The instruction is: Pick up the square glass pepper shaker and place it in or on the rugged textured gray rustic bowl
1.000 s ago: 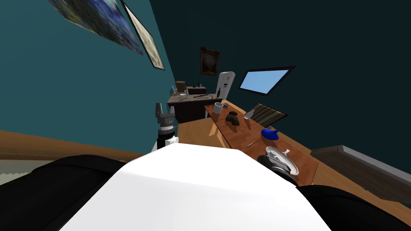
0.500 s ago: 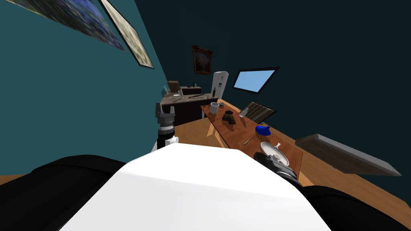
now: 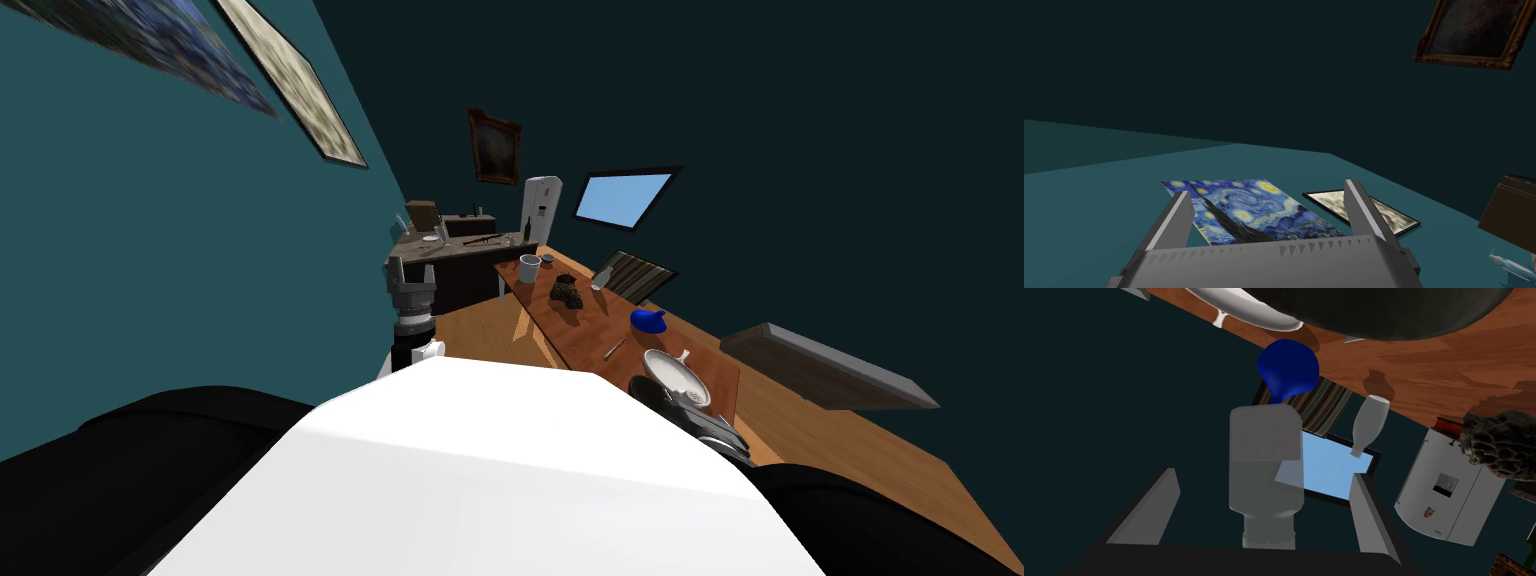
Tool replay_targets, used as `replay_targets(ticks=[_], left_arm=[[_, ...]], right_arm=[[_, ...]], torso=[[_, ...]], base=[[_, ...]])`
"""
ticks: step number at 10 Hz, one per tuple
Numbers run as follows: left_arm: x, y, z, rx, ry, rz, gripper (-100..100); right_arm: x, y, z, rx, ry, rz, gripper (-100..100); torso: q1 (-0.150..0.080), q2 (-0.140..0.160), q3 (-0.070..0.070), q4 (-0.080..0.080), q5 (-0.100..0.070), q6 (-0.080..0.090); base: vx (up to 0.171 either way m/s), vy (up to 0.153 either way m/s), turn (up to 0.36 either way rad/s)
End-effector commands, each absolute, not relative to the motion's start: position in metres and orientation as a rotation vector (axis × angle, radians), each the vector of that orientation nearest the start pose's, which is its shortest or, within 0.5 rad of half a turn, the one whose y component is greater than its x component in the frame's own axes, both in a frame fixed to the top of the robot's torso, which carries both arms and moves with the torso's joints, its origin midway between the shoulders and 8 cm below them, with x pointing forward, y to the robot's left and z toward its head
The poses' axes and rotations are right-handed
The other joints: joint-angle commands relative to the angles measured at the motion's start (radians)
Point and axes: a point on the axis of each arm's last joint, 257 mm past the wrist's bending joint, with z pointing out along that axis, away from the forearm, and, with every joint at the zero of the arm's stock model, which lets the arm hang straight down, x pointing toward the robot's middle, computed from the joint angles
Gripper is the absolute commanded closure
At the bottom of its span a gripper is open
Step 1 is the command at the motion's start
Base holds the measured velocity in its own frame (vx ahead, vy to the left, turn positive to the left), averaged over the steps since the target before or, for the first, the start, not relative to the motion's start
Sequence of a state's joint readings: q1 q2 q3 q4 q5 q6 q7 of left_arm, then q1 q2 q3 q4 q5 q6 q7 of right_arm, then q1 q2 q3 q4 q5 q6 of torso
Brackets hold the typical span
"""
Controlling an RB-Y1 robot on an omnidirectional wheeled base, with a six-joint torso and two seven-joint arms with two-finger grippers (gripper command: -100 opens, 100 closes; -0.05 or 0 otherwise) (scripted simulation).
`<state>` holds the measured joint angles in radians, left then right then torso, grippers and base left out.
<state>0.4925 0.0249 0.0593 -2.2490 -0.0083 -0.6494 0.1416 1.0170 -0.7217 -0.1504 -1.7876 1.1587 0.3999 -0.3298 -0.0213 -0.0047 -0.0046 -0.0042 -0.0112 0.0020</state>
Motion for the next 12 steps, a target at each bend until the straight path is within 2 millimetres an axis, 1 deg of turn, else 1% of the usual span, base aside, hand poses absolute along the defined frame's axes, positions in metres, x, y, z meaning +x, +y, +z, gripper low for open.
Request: replay_targets(ticks=[1,3,4,5,6,7,8,9,10,11,12], left_arm=[[0.321,0.289,0.041,-0.569,0.520,-1.405,0],[0.321,0.289,0.041,-0.569,0.520,-1.405,0],[0.321,0.289,0.041,-0.569,0.520,-1.405,0],[0.321,0.289,0.041,-0.569,0.520,-1.405,0],[0.321,0.289,0.041,-0.569,0.520,-1.405,0],[0.321,0.289,0.041,-0.569,0.520,-1.405,0],[0.321,0.289,0.041,-0.569,0.520,-1.405,0],[0.321,0.289,0.041,-0.569,0.520,-1.405,0],[0.321,0.289,0.041,-0.569,0.520,-1.405,0],[0.321,0.289,0.041,-0.569,0.520,-1.405,0],[0.321,0.289,0.041,-0.569,0.520,-1.405,0]], right_arm=[[0.130,-0.627,-0.322,0.414,2.055,-0.714,-100],[0.130,-0.627,-0.322,0.414,2.055,-0.714,-100],[0.130,-0.627,-0.322,0.414,2.055,-0.714,0],[0.133,-0.614,-0.319,0.404,2.058,-0.697,-100],[0.134,-0.613,-0.318,0.392,2.059,-0.700,-100],[0.133,-0.603,-0.316,0.405,2.061,-0.681,-100],[0.139,-0.599,-0.313,0.376,2.060,-0.682,-100],[0.139,-0.599,-0.313,0.369,2.062,-0.686,-100],[0.140,-0.588,-0.310,0.371,2.063,-0.669,-100],[0.143,-0.585,-0.307,0.347,2.063,-0.674,-100],[0.141,-0.576,-0.305,0.362,2.066,-0.657,-100]], torso=[[0.000,0.000,0.000,0.000,0.000,0.000],[0.000,0.000,0.000,0.000,0.000,0.000],[0.000,0.000,0.000,0.000,0.000,0.000],[0.000,0.000,0.000,0.000,0.000,0.000],[-0.002,-0.001,0.000,0.000,0.000,0.001],[-0.002,-0.001,-0.001,0.000,0.000,0.000],[-0.002,-0.002,-0.001,0.000,-0.001,0.001],[-0.002,-0.002,-0.001,0.000,-0.001,0.000],[-0.002,-0.001,-0.001,0.000,0.000,0.000],[-0.002,-0.001,-0.001,0.000,0.000,0.001],[-0.002,-0.001,-0.001,0.000,0.000,0.000]], base=[[0.000,0.000,0.000],[0.000,0.000,0.000],[0.000,0.000,0.000],[0.025,-0.041,-0.150],[0.026,-0.037,-0.088],[0.040,-0.046,-0.155],[0.032,-0.038,-0.060],[0.011,-0.021,0.030],[0.022,-0.038,-0.148],[0.025,-0.037,-0.085],[0.042,-0.049,-0.115]])
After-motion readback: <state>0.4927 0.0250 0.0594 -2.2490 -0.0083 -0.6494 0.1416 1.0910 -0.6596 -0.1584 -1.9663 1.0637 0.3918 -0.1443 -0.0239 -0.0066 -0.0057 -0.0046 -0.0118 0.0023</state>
